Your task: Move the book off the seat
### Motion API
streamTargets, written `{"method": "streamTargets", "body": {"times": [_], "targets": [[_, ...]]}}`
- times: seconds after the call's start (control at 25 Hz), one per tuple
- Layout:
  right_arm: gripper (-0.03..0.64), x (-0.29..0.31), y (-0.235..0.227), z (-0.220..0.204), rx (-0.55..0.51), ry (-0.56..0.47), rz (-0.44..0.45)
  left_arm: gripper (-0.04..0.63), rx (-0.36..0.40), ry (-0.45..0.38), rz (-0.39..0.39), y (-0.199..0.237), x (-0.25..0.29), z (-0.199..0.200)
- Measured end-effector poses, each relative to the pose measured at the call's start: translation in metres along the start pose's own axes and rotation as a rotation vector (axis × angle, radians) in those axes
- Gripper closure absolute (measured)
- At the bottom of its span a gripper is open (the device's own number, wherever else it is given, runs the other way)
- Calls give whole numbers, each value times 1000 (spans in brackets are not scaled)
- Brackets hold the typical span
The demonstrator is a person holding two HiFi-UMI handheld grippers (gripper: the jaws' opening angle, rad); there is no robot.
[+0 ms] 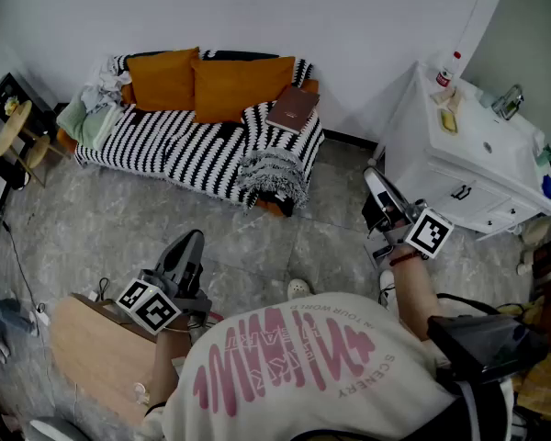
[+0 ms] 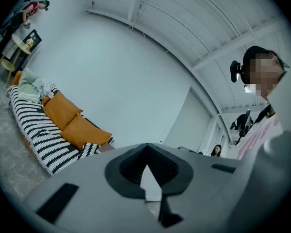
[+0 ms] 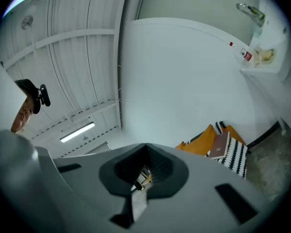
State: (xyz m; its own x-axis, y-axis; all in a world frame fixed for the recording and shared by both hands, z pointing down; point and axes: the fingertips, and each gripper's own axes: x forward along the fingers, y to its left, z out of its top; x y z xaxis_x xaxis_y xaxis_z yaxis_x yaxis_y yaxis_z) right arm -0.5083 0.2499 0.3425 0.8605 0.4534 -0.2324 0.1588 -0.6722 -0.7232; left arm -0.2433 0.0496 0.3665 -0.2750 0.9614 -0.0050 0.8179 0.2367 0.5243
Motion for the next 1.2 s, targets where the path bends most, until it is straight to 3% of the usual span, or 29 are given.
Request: {"method": "streamTargets", "body": {"times": [0.32,0.76,0.92,1.08,1.2], "targets": [[609,6,-7,-1,-55,29,10,586,1,10,5,8,7,1],[609,16,-35,14,43,-42,4,586,-4,24,14,22,29,-2],[609,43,-56,29,22,-4,15,586,16,14,34,33,58,10],[609,59,-63,34,-81,54,35,586,25,-7,48,37,71,15],[609,68,-74,29,-81,100,15,586,26,-10,69,40,77,15]]}}
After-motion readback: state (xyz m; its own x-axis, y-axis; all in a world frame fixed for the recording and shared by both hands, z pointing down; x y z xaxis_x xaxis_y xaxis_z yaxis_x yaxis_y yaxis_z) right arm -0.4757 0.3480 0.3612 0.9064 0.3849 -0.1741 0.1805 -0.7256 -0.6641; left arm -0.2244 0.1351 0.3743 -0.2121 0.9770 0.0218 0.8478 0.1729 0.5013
